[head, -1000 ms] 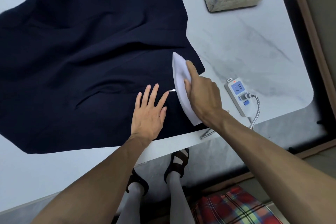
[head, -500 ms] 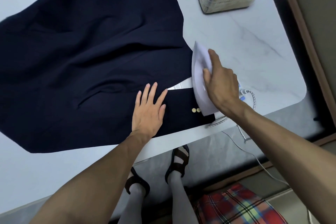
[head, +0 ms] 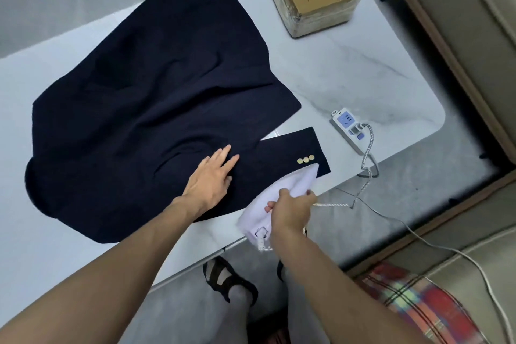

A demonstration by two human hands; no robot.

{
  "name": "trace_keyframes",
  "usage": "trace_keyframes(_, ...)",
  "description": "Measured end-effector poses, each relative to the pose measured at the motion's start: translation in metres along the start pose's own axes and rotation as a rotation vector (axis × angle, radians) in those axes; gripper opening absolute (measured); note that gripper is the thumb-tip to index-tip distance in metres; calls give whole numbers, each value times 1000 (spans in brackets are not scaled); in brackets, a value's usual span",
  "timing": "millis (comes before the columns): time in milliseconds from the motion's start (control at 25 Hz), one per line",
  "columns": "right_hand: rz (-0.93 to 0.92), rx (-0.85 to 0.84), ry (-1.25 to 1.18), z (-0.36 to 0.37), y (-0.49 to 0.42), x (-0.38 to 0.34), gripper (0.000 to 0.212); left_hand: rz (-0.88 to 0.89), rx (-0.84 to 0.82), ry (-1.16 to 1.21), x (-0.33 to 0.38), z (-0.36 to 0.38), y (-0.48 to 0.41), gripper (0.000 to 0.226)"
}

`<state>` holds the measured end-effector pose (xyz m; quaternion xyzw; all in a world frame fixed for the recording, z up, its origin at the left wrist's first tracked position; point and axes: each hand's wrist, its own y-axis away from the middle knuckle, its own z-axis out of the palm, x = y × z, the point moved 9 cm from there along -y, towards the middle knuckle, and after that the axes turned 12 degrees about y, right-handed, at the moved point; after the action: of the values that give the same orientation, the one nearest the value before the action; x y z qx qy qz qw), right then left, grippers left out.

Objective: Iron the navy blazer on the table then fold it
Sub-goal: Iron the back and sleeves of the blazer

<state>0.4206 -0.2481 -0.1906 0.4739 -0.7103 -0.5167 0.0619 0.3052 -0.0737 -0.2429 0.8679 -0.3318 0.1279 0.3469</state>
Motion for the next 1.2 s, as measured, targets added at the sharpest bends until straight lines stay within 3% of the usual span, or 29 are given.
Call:
trace_keyframes(240, 21, 48, -5, 49, -7, 6, 60, -141, -208, 26, 11, 16, -13, 63)
trace_keyframes(520, 36, 113, 14, 52, -21, 5, 63, -227, -328, 1, 10, 29, -30, 64)
trace_keyframes(840, 35, 178, -36, -1, -48, -24, 58, -271, -340, -51, 10, 38, -34, 76)
trace_keyframes(1200, 39, 139, 6, 10, -54, -17, 59, -307, -348, 21, 17, 31, -30, 85)
